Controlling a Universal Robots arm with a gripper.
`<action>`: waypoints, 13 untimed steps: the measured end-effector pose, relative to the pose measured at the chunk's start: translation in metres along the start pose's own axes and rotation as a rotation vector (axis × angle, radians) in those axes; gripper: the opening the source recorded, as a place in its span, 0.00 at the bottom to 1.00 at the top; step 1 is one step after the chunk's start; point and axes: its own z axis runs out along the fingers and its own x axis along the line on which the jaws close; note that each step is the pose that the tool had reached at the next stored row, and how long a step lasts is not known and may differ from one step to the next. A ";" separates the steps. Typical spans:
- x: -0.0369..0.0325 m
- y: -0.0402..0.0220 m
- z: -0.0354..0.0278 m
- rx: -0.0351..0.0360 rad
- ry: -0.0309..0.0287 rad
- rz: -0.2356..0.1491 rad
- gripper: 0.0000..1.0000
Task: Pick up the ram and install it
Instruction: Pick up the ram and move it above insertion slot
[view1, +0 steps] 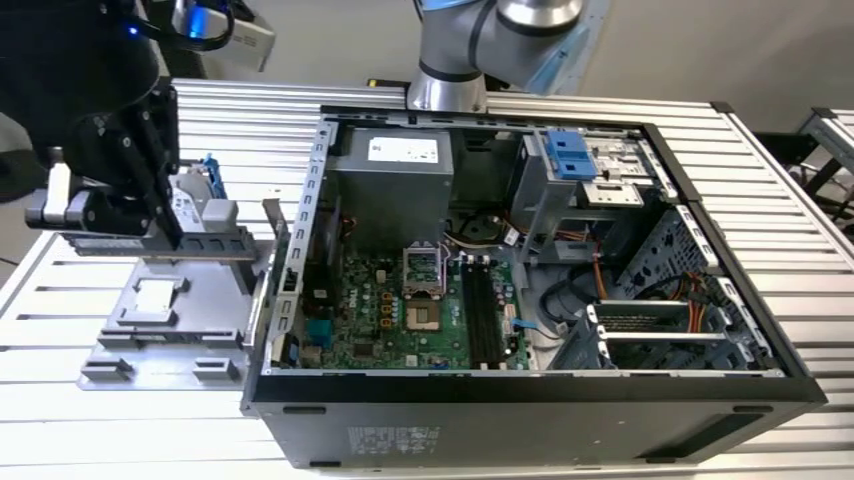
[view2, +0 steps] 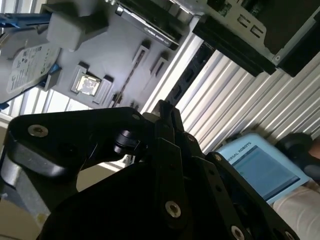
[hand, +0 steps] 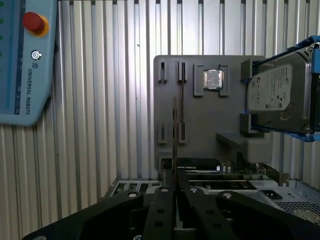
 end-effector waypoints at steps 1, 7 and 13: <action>-0.0001 -0.0049 -0.0001 -0.0007 -0.0001 0.000 0.00; -0.0007 -0.0318 -0.0009 -0.0051 0.0001 0.000 0.00; -0.0013 -0.0544 -0.0016 -0.0080 0.0002 0.000 0.00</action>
